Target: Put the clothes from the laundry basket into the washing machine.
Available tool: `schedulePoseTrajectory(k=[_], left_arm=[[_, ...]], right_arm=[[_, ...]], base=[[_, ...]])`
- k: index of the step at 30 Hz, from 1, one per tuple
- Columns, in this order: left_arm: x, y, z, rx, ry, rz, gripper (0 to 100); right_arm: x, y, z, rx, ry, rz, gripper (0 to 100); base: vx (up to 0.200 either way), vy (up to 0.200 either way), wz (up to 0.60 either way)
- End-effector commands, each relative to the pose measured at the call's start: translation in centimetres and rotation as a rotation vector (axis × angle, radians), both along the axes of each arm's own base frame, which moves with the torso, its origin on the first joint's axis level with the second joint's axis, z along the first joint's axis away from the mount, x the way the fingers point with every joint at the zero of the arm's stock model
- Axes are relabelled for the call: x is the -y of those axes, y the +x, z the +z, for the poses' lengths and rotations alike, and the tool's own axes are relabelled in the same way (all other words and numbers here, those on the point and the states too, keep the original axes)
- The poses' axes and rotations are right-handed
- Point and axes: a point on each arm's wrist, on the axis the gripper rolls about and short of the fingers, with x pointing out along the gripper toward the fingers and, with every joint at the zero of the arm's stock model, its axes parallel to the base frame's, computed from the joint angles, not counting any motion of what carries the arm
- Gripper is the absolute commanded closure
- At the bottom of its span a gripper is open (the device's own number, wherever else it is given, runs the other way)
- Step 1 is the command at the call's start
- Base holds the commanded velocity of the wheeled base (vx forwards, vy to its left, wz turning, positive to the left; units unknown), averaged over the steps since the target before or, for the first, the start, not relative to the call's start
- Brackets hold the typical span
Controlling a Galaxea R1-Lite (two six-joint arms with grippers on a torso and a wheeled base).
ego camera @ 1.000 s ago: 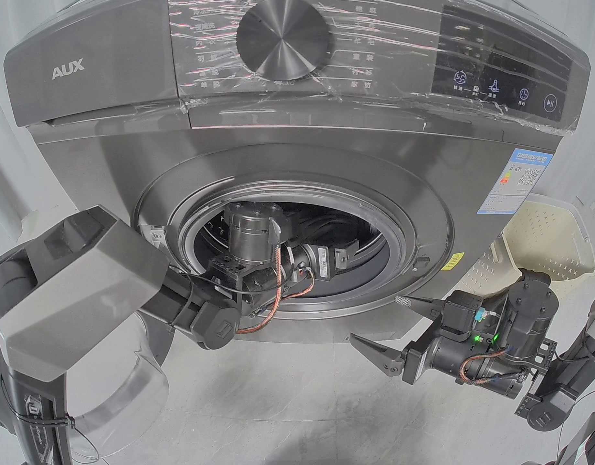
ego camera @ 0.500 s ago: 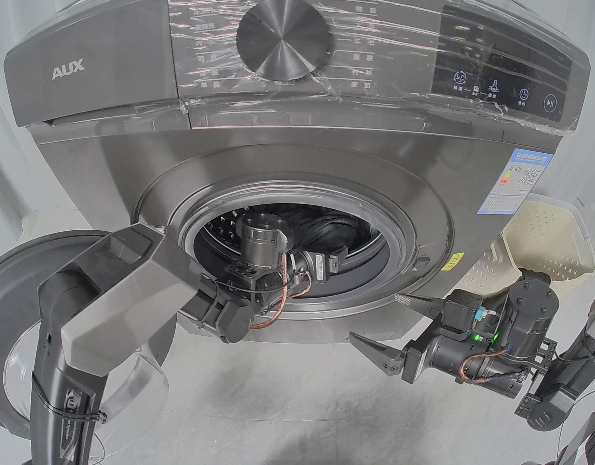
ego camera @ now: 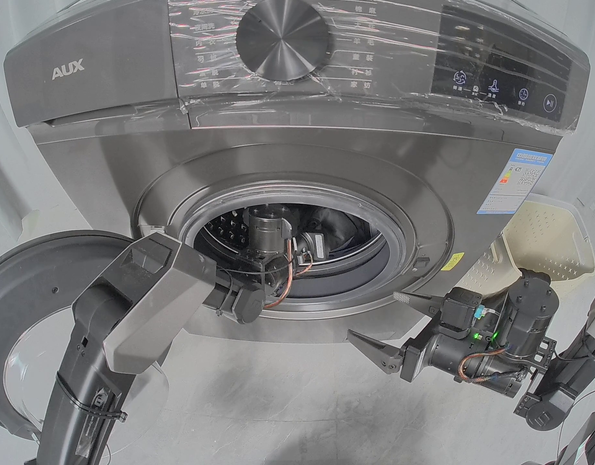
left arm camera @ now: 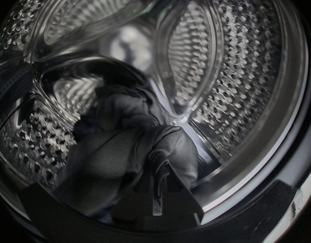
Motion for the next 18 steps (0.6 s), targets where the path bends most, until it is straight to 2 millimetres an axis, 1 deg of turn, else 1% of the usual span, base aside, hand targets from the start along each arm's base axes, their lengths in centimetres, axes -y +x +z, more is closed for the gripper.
schedulePoseTrajectory(k=[1, 2, 3, 4, 5, 13, 16, 17, 18], left_arm=[[-1.5, 3.9, 0.3, 0.098, -0.053, 0.131, 100], [-1.6, 4.4, 0.5, 0.119, -0.067, 0.143, 100], [-1.7, 4.8, 0.4, 0.135, -0.075, 0.159, 100], [-1.8, 5.0, -0.2, 0.129, -0.070, 0.171, 100], [-2.1, 5.1, -0.2, 0.132, -0.074, 0.182, 100], [-1.6, 4.8, 0.2, 0.140, -0.087, 0.177, 100], [-1.6, 4.6, 1.0, 0.148, -0.092, 0.180, 100], [-1.6, 4.6, 1.1, 0.148, -0.092, 0.180, 0], [-1.6, 4.5, 2.0, 0.159, -0.100, 0.179, 0]], right_arm=[[-0.2, 0.0, 0.1, 0.003, 0.007, 0.003, 0], [-0.2, 0.0, 0.1, 0.003, 0.007, 0.005, 0], [-0.2, 0.0, 0.2, 0.003, 0.009, 0.006, 0], [-0.3, 0.0, 0.1, 0.003, 0.009, 0.006, 0], [-0.3, 0.0, 0.1, 0.003, 0.009, 0.006, 0], [-0.3, 0.0, 0.1, 0.000, 0.010, 0.006, 0], [-0.1, 0.1, 0.1, -0.002, 0.012, 0.001, 0], [-0.1, 0.1, 0.1, -0.002, 0.012, 0.001, 0], [-0.2, 0.0, 0.2, -0.001, 0.013, 0.002, 0]], base=[[0.000, 0.000, 0.00], [0.000, 0.000, 0.00], [0.000, 0.000, 0.00], [0.000, 0.000, 0.00], [0.000, 0.000, 0.00], [0.000, 0.000, 0.00], [0.000, 0.000, 0.00], [0.000, 0.000, 0.00], [0.000, 0.000, 0.00]])
